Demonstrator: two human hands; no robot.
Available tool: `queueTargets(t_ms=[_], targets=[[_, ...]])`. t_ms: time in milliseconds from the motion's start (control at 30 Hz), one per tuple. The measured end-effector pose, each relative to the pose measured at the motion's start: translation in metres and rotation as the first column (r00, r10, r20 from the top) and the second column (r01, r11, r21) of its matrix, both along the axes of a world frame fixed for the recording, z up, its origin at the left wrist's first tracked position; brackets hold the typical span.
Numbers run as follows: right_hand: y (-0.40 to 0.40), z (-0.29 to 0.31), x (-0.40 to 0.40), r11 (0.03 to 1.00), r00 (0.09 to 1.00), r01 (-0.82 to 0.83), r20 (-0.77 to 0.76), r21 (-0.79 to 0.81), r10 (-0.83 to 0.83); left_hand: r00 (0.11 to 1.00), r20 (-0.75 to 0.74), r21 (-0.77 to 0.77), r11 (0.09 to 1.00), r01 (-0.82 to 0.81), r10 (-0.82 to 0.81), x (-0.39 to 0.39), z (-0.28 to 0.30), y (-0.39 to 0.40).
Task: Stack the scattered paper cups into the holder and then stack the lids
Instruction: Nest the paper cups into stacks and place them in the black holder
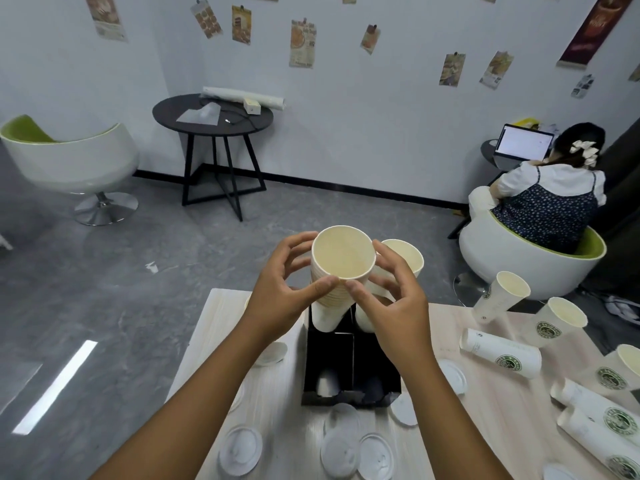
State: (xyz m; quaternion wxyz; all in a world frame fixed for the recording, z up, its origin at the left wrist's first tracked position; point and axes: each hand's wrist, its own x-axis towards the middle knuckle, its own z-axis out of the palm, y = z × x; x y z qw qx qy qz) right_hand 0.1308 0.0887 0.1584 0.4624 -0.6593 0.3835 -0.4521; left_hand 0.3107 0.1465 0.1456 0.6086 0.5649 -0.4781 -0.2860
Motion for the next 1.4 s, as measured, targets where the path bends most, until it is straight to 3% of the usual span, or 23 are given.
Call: queueTargets(t_ms=[700,900,1100,1233,1400], targets=[[-0.013,-0.066,0.022,0.989,0.994,0.001,0.107,0.146,-0.017,0.997,-0.068,0.11,0.993,0.049,-0.041,0.017,-0.071,-0.029],[-0.003,-0.038,0.019,0.995,0.996,0.02,0.083,0.093,-0.028,0.996,-0.088,0.048,0.999,0.014,-0.01,0.014,-0.043,-0.015],[0.033,-0.007,0.02,0.996,0.992,-0.086,0.089,0.016,0.084,0.995,-0.08,-0.036,0.997,-0.071,0.068,0.018,-0.011,0.036],[0.049,-0.044,0.029,0.986,0.988,-0.148,0.042,0.08,0.145,0.986,-0.132,0.025,0.995,-0.099,0.101,0.022,-0.039,0.068],[0.057,-0.106,0.037,0.957,0.976,-0.202,-0.041,0.209,0.215,0.975,-0.136,0.214,0.966,-0.143,0.175,0.03,-0.099,0.089]])
